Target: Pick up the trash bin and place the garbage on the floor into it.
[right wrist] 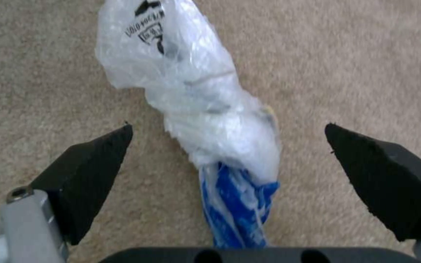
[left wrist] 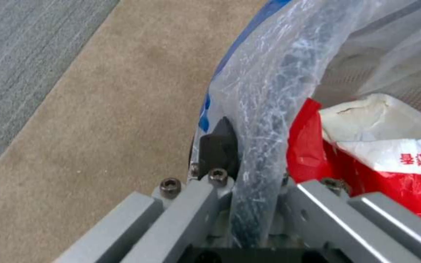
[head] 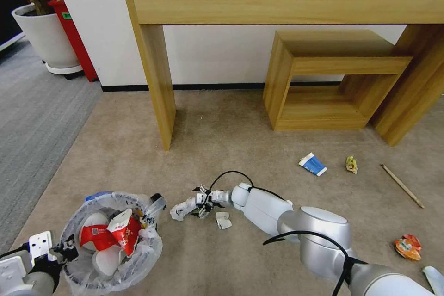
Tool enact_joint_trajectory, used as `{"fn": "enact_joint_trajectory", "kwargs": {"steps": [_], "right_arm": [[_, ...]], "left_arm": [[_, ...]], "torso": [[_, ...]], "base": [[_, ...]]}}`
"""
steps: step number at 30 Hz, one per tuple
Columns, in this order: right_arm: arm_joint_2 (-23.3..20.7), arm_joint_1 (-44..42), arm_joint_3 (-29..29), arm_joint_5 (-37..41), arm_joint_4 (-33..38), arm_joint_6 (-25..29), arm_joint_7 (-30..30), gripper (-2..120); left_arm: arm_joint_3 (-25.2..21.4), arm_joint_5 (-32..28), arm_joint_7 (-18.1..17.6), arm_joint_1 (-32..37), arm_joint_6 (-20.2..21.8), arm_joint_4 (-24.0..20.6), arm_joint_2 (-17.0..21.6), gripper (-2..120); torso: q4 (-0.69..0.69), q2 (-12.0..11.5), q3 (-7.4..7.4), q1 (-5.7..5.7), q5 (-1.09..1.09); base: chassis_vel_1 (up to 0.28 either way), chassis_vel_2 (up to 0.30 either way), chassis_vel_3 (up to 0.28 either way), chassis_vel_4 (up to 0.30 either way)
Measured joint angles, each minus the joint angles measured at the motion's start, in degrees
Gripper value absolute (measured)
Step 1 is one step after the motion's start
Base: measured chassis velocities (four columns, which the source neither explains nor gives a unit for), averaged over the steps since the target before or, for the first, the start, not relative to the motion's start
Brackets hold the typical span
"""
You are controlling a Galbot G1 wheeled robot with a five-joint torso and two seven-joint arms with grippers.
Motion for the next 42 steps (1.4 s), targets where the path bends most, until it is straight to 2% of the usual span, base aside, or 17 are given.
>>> {"fn": "enact_joint_trajectory", "kwargs": {"steps": [13, 27, 42], "right_arm": [[0.0, -1.9, 2.31, 0.81, 0.13, -0.62, -0.45, 100], [-0.01, -2.92, 3.69, 1.9, -0.63, -1.34, -1.08, 100], [-0.01, -3.54, 4.71, 4.46, -1.06, -2.16, -2.88, 98]], "left_arm": [[0.42, -0.33, 0.1, -0.46, 0.0, 0.21, 2.08, 0], [3.05, -0.05, 0.45, -2.56, -0.28, 1.73, 4.65, 0], [4.31, 0.6, 1.18, -3.53, -0.87, 3.33, 5.08, 0]], "torso": [[0.0, 0.0, 0.0, 0.0, 0.0], [0.0, 0.0, 0.0, 0.0, 0.0], [0.0, 0.0, 0.0, 0.0, 0.0]], "base": [[0.0, 0.0, 0.0, 0.0], [0.0, 0.0, 0.0, 0.0], [0.0, 0.0, 0.0, 0.0]]}}
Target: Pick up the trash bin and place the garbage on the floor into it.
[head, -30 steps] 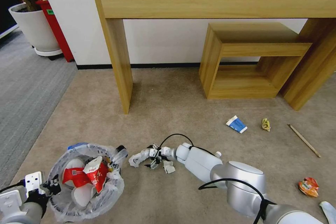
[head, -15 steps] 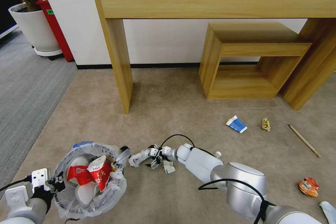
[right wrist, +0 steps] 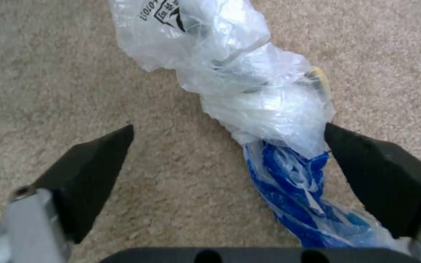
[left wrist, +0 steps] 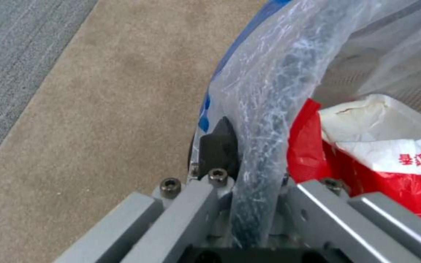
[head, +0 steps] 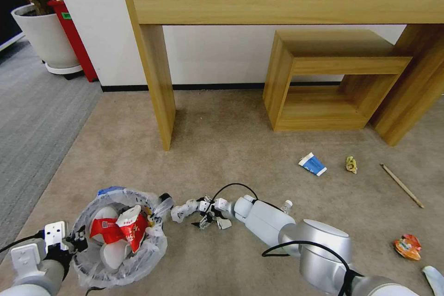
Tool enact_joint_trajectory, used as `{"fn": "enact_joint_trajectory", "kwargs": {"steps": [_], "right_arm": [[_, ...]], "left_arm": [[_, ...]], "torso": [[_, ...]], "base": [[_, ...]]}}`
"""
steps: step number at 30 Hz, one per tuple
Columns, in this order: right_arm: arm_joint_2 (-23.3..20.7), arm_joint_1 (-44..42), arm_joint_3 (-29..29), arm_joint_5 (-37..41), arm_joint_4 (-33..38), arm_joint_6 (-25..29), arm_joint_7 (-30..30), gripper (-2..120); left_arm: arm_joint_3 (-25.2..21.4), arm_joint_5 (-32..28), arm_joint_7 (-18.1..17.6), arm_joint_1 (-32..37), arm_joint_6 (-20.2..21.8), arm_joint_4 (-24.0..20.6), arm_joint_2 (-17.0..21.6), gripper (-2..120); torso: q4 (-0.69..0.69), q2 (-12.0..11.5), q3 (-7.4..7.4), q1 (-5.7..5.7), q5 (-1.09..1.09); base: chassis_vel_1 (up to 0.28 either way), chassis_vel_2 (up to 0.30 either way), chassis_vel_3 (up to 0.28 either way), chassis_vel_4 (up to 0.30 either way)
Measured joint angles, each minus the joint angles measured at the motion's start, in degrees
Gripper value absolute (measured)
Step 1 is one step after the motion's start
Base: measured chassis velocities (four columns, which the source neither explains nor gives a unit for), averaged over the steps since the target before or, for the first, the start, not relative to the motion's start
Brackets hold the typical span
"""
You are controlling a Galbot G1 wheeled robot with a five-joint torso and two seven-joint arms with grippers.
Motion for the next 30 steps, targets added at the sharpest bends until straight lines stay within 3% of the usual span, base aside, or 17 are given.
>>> {"fn": "enact_joint_trajectory", "kwargs": {"steps": [2, 4, 6, 21, 28, 30], "right_arm": [[0.0, 0.01, 0.01, 0.07, 0.0, -0.01, -0.06, 96], [0.0, -0.02, 0.02, 0.69, 0.02, -0.11, -0.12, 84], [0.0, -0.08, 0.0, 0.9, 0.09, -0.13, -0.12, 80], [0.0, -0.91, -0.28, 2.96, 1.54, -0.17, 0.03, 20], [0.0, -0.94, -0.48, 3.41, 2.23, -0.05, 0.68, 0], [0.0, -0.93, -0.52, 3.49, 2.33, -0.03, 0.97, 0]], "left_arm": [[0.06, 0.11, 0.07, 0.0, -0.03, 0.0, -0.04, 0], [0.49, 0.89, 0.56, 0.02, -0.15, 0.0, -0.36, 0], [0.59, 1.09, 0.64, 0.02, -0.17, -0.01, -0.38, 0], [1.15, 4.32, 2.54, 0.46, -1.05, -0.03, -0.37, 0], [1.21, 5.09, 2.8, 0.52, -1.22, -0.19, -0.37, 0], [1.23, 5.35, 2.84, 0.55, -1.27, -0.23, -0.4, 0]], "torso": [[0.0, 0.0, 0.0, 0.0, 0.0], [0.01, 0.0, 0.0, 0.0, 0.0], [0.0, 0.0, 0.0, 0.0, 0.0], [0.0, 0.0, 0.0, 0.0, 0.0], [0.0, 0.0, 0.0, 0.0, 0.0], [0.0, 0.0, 0.0, 0.0, 0.0]], "base": [[0.0, 0.0, 0.0, 0.0], [0.0, 0.0, 0.0, 0.0], [0.0, 0.0, 0.0, 0.0], [0.0, 0.0, 0.0, 0.0], [0.0, 0.0, 0.0, 0.0], [0.0, 0.0, 0.0, 0.0]]}}
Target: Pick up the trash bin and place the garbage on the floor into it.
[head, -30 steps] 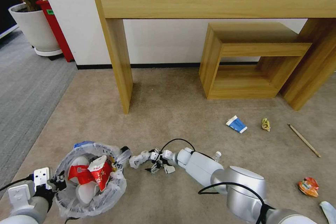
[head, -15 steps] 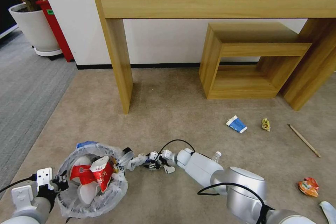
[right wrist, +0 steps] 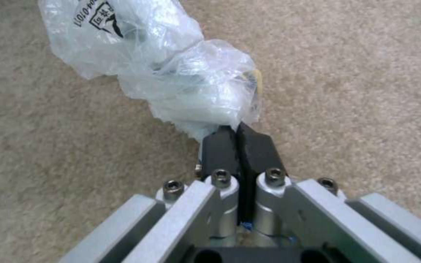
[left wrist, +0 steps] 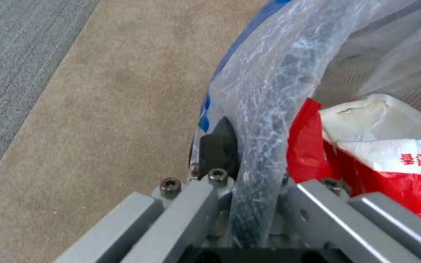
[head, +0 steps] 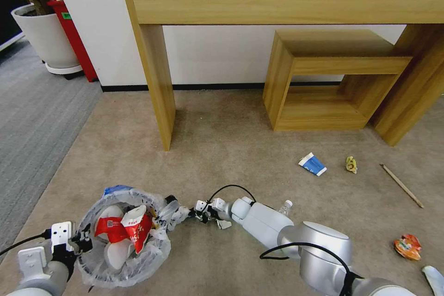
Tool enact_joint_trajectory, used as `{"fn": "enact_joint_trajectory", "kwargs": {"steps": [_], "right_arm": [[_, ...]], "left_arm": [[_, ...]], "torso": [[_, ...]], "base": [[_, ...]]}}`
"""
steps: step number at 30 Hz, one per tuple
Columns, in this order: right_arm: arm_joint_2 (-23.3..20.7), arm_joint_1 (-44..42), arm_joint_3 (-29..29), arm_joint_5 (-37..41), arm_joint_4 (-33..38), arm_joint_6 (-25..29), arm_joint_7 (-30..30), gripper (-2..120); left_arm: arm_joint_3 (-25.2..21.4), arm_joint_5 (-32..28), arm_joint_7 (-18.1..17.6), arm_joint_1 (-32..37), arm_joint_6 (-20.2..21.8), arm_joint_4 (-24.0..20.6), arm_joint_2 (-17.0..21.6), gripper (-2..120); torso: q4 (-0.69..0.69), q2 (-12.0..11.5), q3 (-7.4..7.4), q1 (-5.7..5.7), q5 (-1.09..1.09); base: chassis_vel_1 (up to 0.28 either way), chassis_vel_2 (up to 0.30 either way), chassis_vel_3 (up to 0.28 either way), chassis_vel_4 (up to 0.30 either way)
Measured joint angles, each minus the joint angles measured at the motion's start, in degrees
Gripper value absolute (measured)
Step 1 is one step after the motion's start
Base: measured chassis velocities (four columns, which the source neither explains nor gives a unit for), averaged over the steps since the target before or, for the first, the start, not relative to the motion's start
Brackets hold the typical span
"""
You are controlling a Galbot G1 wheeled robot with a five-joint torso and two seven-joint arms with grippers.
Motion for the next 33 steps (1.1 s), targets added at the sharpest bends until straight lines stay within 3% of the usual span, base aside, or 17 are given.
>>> {"fn": "enact_joint_trajectory", "kwargs": {"steps": [20, 33], "right_arm": [[-0.32, 1.0, 0.44, 1.98, 3.06, 0.51, 1.6, 0], [-6.28, 3.46, 5.58, 3.38, 13.14, 1.28, 2.1, 0]], "left_arm": [[0.18, 1.21, 0.17, -0.3, -0.95, 1.09, 0.71, 0], [-2.77, -2.8, -0.32, 0.84, 0.44, -1.82, 3.18, 0]], "torso": [[0.01, 0.0, 0.0, 0.0, 0.0], [-0.01, 0.0, 0.0, 0.0, 0.0]], "base": [[0.0, 0.0, 0.0, 0.0], [0.0, 0.0, 0.0, 0.0]]}}
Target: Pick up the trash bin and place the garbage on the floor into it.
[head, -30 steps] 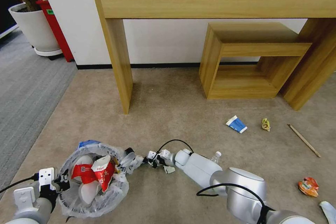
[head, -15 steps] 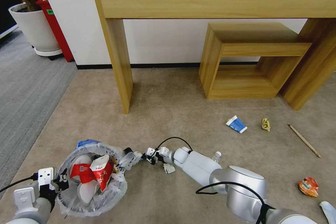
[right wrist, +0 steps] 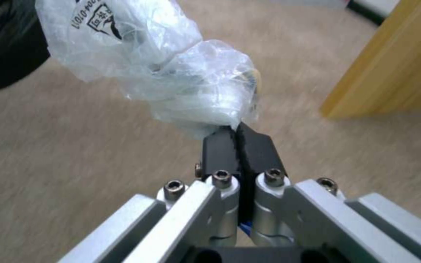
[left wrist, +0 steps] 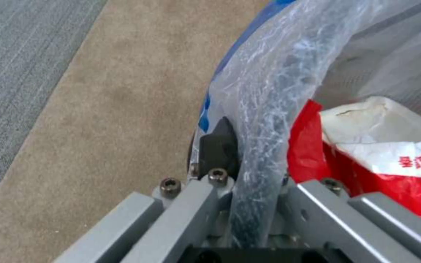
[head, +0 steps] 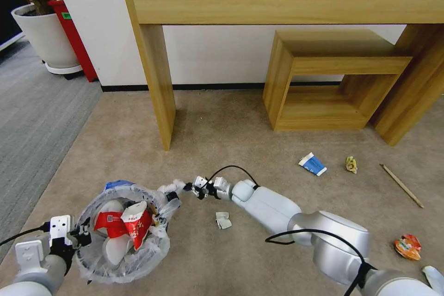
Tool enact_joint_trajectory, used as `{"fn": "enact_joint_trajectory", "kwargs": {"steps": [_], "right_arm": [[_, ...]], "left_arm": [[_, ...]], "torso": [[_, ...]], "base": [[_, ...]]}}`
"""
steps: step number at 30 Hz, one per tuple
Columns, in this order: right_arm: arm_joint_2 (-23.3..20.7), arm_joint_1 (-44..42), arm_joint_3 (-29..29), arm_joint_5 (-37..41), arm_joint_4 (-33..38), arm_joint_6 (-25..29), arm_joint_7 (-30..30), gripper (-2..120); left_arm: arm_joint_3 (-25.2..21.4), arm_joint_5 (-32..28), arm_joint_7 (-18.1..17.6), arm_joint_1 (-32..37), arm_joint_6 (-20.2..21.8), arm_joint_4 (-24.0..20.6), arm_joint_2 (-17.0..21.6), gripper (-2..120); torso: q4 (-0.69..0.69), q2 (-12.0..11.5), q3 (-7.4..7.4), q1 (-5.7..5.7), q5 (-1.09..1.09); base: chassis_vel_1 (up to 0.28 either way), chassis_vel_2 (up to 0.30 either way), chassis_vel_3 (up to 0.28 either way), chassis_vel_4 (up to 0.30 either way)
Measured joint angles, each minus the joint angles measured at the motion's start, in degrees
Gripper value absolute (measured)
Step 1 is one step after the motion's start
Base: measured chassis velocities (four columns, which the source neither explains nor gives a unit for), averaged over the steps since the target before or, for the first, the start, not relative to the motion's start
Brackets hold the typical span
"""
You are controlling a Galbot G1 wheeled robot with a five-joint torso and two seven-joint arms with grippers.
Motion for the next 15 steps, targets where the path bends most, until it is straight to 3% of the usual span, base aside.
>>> {"fn": "enact_joint_trajectory", "kwargs": {"steps": [8, 11, 12, 15], "right_arm": [[-2.1, 1.34, 9.88, -3.93, 6.33, 6.2, -0.01, 0], [-2.77, 1.56, 10.95, -3.26, 7.92, 6.62, -0.03, 0], [-4.4, 2.05, 13.35, -0.42, 12.54, 6.9, -0.36, 0], [-5.6, 2.53, 15.1, 2.16, 16.19, 7.24, -2.1, 0]], "left_arm": [[-1.78, -2.33, -1.03, 0.92, 0.16, -0.69, 0.85, 0], [-1.73, -2.34, -1.05, 0.92, 0.16, -0.48, 0.77, 0], [-1.49, -2.49, -1.05, 0.8, 0.16, 0.11, 0.72, 0], [-1.17, -2.55, -1.05, 0.52, 0.13, 0.57, 0.87, 0]], "torso": [[0.01, 0.0, 0.0, 0.0, 0.0], [0.01, 0.0, 0.0, 0.0, 0.0], [0.0, 0.0, 0.0, 0.0, 0.01], [0.0, 0.0, 0.0, 0.0, 0.0]], "base": [[0.0, 0.0, 0.0, 0.0], [0.0, 0.0, 0.0, 0.0], [0.0, 0.0, 0.0, 0.0], [0.0, 0.0, 0.0, 0.0]]}}
